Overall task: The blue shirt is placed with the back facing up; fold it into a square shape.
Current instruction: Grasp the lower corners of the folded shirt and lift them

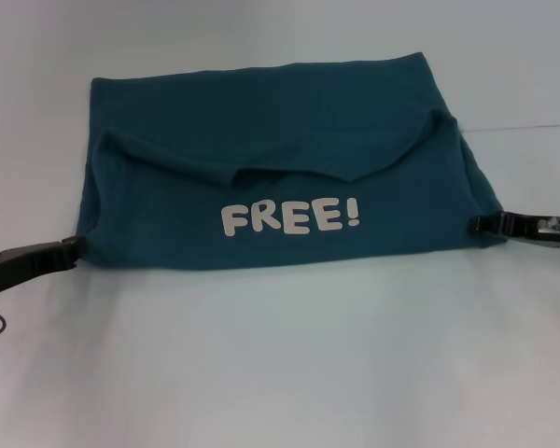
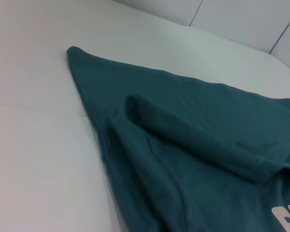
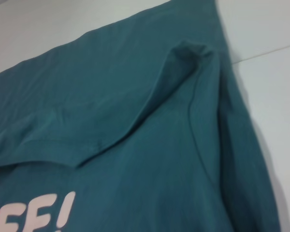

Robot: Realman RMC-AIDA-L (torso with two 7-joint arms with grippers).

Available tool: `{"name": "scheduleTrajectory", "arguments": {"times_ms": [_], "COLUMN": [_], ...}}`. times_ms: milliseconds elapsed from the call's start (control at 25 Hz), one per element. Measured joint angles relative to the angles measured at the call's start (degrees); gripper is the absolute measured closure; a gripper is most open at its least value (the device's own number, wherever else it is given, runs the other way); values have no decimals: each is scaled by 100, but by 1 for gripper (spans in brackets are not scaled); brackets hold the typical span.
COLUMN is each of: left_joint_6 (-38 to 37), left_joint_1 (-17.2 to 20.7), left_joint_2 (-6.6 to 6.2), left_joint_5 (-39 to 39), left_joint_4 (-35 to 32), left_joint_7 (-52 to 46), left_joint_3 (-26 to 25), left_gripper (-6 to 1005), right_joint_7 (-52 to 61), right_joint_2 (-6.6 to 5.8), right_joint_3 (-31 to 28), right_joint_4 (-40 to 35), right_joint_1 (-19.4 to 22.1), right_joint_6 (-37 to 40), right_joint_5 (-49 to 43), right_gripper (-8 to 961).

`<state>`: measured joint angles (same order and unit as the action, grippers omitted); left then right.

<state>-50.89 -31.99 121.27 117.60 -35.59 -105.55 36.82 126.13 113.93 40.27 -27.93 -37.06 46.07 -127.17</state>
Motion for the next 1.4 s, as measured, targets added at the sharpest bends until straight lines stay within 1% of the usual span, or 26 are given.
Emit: {"name": "scheduleTrajectory", "arguments": {"times_ms": [40, 240, 480, 720, 880, 960, 1080, 1160, 1280, 1400], "left_joint_6": [0, 0, 7, 9, -49, -159, -462, -628, -871, -1182], "left_joint_1": [0, 0, -6, 2, 46, 106, 239, 323, 447, 605], "left_joint_2": [1, 2, 2, 2, 2, -3, -18, -20, -23, -30], "left_joint_5": [0, 0, 0, 0, -2, -16, -32, -18, -6, 20], "left_joint_4": [0, 0, 0, 0, -52, -128, -308, -412, -550, -746], "left_joint_7": [0, 0, 6, 9, -19, -62, -177, -237, -310, -386], "left_joint_3": [0, 0, 0, -6, -21, -47, -71, -74, -78, -82], "left_gripper": [967, 967, 966, 966, 966, 966, 966, 966, 966, 966], "right_joint_7": [-1, 3, 6, 3, -39, -55, -190, -312, -431, -596], "right_joint_2": [3, -24, -29, -25, -31, -27, 28, 38, -9, -14], "right_joint_3": [4, 34, 35, 26, -17, -37, -63, -72, -111, -258], "right_joint_4": [-6, -35, -40, -58, -110, -257, -590, -735, -794, -924], "right_joint_1": [0, -3, -4, 32, 135, 258, 504, 662, 833, 985], "right_joint_6": [45, 193, 197, 195, 285, 423, 749, 965, 1251, 1570], "right_joint_5": [0, 0, 0, 5, 46, 70, 249, 431, 569, 578], "right_gripper": [460, 624, 866, 914, 946, 954, 954, 953, 953, 954]}}
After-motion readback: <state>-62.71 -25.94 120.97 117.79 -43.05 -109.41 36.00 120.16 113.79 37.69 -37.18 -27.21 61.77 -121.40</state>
